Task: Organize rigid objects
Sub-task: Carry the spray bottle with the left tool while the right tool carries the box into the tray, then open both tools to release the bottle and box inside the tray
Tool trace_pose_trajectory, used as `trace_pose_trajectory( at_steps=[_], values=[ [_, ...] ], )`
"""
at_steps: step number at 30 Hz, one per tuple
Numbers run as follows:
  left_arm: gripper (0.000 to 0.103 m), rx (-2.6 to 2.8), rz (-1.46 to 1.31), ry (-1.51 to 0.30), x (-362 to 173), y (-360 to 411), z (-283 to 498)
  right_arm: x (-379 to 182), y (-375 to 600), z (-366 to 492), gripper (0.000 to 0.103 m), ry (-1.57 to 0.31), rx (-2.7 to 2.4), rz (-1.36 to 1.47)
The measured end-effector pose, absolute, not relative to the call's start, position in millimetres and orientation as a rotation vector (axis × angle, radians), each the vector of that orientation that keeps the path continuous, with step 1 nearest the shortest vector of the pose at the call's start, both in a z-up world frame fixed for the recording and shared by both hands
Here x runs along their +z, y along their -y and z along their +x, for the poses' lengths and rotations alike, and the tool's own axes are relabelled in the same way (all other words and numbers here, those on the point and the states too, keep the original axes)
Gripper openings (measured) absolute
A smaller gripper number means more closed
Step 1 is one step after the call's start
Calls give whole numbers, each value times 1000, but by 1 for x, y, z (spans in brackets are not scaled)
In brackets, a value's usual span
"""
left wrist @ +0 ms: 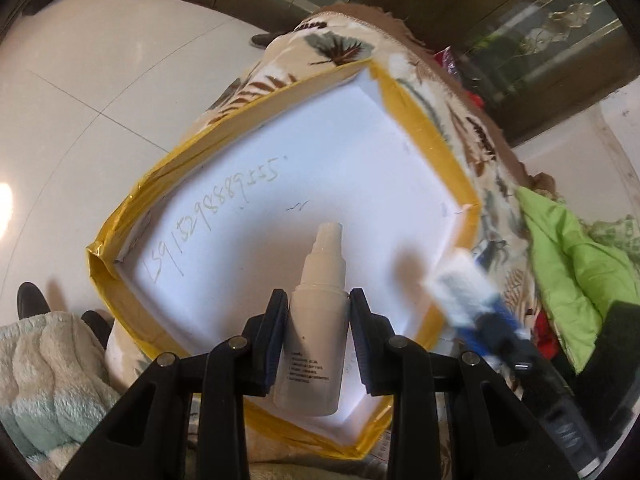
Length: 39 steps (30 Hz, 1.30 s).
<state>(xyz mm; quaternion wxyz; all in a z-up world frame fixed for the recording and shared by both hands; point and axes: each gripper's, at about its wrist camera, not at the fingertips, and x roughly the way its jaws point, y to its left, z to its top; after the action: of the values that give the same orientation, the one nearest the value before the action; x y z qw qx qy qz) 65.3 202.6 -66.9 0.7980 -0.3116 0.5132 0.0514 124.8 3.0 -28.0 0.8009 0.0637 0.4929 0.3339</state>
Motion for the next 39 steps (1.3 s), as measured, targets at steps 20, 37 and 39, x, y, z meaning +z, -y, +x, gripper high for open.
trace_pose_trajectory(
  at_steps=[20, 37, 39],
  values=[
    [59, 93, -765, -1123, -78, -219, 65, -63, -23, 114, 52, -1170, 807, 90],
    [80, 34, -542, -732, 15, -99, -7, 97, 103, 51, 60, -697, 861, 46],
    [80, 48, -545, -736, 14, -87, -9, 93, 121, 60, 60, -704, 841, 56]
  ],
)
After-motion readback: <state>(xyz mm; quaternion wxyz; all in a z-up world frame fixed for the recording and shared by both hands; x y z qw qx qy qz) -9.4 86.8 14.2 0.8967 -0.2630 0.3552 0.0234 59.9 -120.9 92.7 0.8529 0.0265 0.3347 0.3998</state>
